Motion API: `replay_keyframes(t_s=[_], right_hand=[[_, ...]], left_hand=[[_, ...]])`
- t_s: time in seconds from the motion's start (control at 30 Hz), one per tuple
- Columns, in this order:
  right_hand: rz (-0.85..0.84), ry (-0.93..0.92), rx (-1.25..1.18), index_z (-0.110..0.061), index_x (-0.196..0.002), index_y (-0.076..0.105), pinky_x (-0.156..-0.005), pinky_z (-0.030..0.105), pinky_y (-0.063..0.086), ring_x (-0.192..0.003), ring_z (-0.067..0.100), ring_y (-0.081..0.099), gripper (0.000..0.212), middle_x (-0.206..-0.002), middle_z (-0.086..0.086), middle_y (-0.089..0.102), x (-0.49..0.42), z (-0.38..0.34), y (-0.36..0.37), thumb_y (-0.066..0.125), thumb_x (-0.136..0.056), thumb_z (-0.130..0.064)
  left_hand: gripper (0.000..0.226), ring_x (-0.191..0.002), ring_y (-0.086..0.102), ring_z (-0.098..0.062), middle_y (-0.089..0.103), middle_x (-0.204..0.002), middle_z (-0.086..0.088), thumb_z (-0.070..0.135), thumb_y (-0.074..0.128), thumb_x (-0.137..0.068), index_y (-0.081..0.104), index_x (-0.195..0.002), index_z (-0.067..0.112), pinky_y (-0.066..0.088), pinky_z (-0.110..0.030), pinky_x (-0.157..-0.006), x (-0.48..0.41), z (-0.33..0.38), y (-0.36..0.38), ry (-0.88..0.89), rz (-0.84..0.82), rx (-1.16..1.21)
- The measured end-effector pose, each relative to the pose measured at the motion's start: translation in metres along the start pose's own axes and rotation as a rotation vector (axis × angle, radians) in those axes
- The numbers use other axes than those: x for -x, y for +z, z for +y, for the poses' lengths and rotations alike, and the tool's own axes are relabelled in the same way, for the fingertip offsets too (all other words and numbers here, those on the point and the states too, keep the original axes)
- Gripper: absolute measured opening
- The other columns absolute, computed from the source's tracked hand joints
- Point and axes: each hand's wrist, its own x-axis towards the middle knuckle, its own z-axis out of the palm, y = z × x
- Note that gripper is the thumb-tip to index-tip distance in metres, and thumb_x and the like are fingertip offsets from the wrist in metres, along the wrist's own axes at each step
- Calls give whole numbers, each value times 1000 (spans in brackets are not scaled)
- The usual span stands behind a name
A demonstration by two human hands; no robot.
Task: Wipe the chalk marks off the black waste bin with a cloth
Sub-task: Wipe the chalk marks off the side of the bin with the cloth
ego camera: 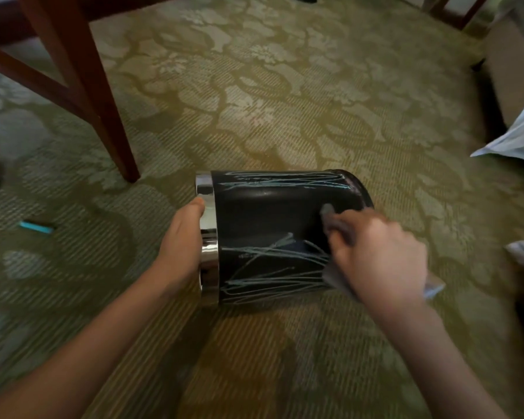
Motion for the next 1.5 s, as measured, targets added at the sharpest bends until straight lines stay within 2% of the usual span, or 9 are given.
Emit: replay_keyframes(t_s=[0.13, 0.33, 0.47, 0.7, 0.87, 1.07, 1.23, 1.37, 1.5], right_hand=[[6, 182, 32, -26, -89, 70, -55, 31, 31, -66, 38, 62, 15, -72, 12, 64, -13, 21, -4, 62, -81, -35], [-23, -155, -32, -24, -88, 65, -45, 24, 27, -46, 18, 52, 16, -71, -4, 53, 14, -57, -6, 67, -75, -33], [-43, -148, -15, -29, -89, 66, -48, 26, 32, -55, 20, 57, 15, -77, -6, 55, 9, -49, -2, 58, -81, -38], [-23, -18, 106, -27, -90, 69, -53, 29, 27, -62, 32, 62, 16, -78, 2, 60, -10, -22, -11, 60, -80, -35], [-48, -218, -15, -26, -80, 64, -46, 24, 25, -49, 22, 56, 12, -71, -6, 52, 7, -61, -10, 66, -74, -36], [-118, 7, 91, -37, -101, 66, -58, 34, 39, -80, 33, 64, 23, -92, -1, 66, -16, -4, -25, 54, -85, -47], [-183, -212, 71, -44, -111, 61, -51, 28, 26, -70, 19, 63, 31, -92, -9, 59, 4, -55, -39, 58, -80, -42], [-222, -371, -5, -26, -83, 69, -46, 25, 25, -55, 16, 54, 25, -77, -1, 56, 22, -107, -37, 78, -62, -36], [-222, -208, 64, -37, -103, 63, -53, 28, 28, -78, 18, 61, 25, -97, -6, 52, 16, -72, -45, 64, -78, -38]], left_hand=[[61, -123, 51, -34, 57, -130, -23, 47, 31, -95, 55, -127, 1, 34, -54, -109, -4, 1, 1, -7, 8, 6], [39, -90, 59, -22, 63, -96, -9, 43, 31, -99, 59, -82, 21, 43, -36, -76, -12, -5, 3, 1, 71, -27], [35, -88, 55, -11, 60, -96, 1, 42, 31, -100, 58, -85, 24, 39, -28, -73, -15, -5, 2, 34, 118, -60], [37, -104, 58, -28, 63, -102, -11, 47, 29, -96, 56, -81, 26, 42, -49, -97, -14, -6, 3, 42, 36, -26], [38, -83, 59, 1, 64, -79, 11, 38, 30, -101, 57, -77, 25, 44, -20, -74, -8, -16, 3, 137, 75, -61], [35, -83, 55, 6, 58, -87, 14, 51, 29, -95, 56, -87, 29, 38, -19, -71, 13, -37, 0, 159, 30, -96], [49, -78, 58, 10, 65, -84, 21, 54, 28, -88, 60, -84, 18, 43, -7, -67, 35, -57, 1, 268, -3, -42], [61, -79, 58, -32, 59, -81, -16, 58, 27, -86, 58, -85, 5, 51, -54, -72, 37, -68, -2, 274, -94, -28], [47, -76, 61, 0, 66, -81, 14, 59, 24, -87, 62, -82, 32, 48, -15, -69, 49, -73, -6, 349, -59, -109]])
